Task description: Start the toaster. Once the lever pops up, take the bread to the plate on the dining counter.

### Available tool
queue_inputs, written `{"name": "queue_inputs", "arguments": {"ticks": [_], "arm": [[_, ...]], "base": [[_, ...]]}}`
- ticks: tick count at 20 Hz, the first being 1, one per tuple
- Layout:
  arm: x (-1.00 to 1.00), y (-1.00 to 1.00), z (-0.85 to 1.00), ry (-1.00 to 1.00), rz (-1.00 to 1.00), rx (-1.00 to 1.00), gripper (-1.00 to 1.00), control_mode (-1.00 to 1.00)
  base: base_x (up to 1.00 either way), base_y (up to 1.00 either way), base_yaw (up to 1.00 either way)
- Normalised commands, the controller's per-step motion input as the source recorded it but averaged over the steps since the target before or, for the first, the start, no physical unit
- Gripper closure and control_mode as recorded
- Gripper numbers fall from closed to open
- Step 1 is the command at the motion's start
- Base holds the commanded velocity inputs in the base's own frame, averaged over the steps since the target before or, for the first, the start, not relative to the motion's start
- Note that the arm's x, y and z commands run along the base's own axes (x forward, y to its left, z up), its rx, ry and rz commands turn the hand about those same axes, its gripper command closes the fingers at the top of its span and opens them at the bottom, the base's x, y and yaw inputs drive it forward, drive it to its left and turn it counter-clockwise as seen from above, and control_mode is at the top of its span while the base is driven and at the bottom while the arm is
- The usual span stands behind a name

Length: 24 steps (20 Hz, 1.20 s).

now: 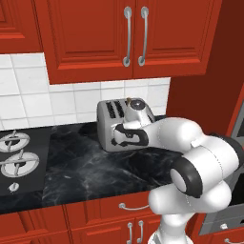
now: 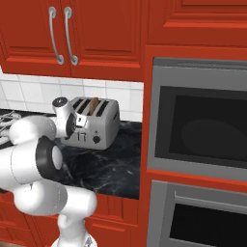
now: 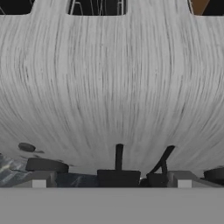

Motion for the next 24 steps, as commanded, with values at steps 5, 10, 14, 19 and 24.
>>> {"name": "queue_inputs", "arguments": {"ticks": [5,10,14,19,24], "arm": [[-0.04,0.00,-0.10,0.00,0.00,0.00,-1.00,-1.00],[0.00,0.00,-0.02,0.00,0.00,0.01,-1.00,-1.00],[0.00,0.00,-0.02,0.00,0.00,0.00,-1.00,-1.00],[0.00,0.00,-0.09,0.00,0.00,0.00,-1.00,-1.00],[0.00,0.00,-0.16,0.00,0.00,0.00,-1.00,-1.00]], "base": [[0.00,0.00,0.00],[0.00,0.00,0.00],[0.00,0.00,0.00],[0.00,0.00,0.00],[0.00,0.00,0.00]]}}
